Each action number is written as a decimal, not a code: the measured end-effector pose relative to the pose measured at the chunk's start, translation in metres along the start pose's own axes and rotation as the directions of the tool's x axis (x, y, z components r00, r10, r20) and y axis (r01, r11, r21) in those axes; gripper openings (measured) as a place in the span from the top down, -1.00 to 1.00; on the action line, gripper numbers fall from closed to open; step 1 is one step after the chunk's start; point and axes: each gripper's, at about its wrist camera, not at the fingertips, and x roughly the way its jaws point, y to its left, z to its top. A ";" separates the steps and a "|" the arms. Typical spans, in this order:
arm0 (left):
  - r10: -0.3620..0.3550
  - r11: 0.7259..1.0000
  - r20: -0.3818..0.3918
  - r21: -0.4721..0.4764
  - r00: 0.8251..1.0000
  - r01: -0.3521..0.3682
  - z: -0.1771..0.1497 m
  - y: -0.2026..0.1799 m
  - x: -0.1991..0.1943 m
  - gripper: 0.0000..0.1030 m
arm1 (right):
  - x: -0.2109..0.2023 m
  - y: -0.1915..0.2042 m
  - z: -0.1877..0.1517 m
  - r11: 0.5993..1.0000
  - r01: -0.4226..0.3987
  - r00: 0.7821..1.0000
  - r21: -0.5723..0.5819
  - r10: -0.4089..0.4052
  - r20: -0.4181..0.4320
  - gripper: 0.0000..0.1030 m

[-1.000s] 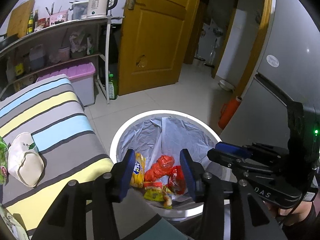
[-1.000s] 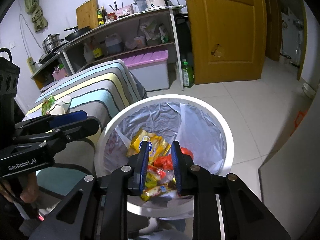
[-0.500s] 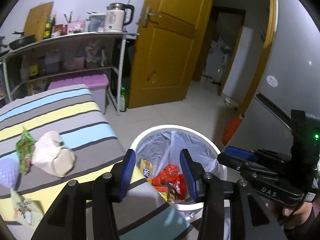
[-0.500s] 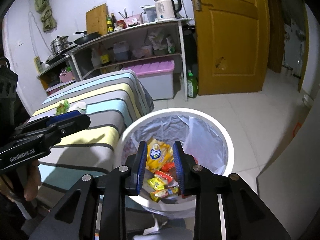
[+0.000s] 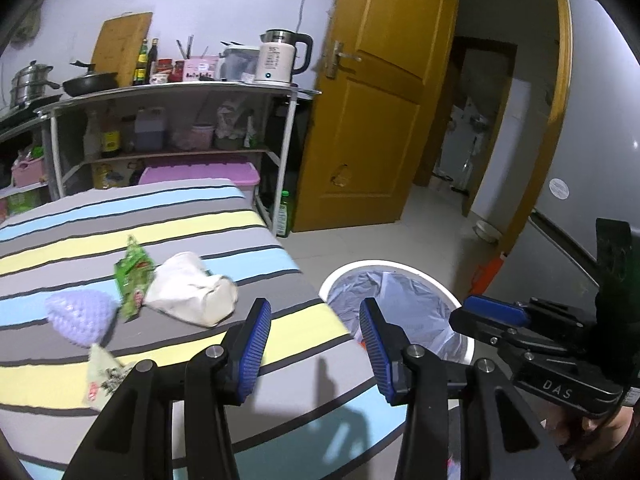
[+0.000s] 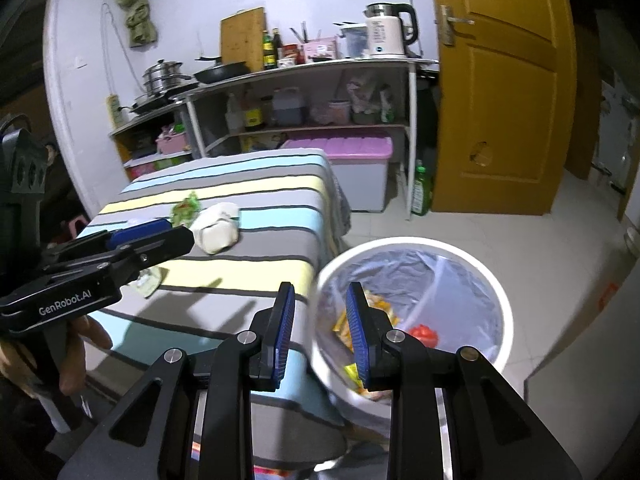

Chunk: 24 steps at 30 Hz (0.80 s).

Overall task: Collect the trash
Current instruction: 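Move both open tools back over the table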

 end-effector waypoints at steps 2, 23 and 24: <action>0.015 1.000 0.007 -0.008 1.000 -0.015 -0.002 0.008 -0.008 0.11 | 0.002 0.008 0.001 1.000 -0.013 1.000 -0.011 0.013 -0.001 0.46; 0.223 0.972 0.010 -0.079 0.975 -0.221 -0.036 0.083 -0.053 0.11 | 0.029 0.069 -0.003 0.984 -0.154 0.988 -0.086 0.151 -0.045 0.24; 0.232 0.970 0.005 -0.081 0.973 -0.230 -0.039 0.086 -0.054 0.11 | 0.031 0.071 -0.003 0.983 -0.162 0.986 -0.089 0.158 -0.049 0.24</action>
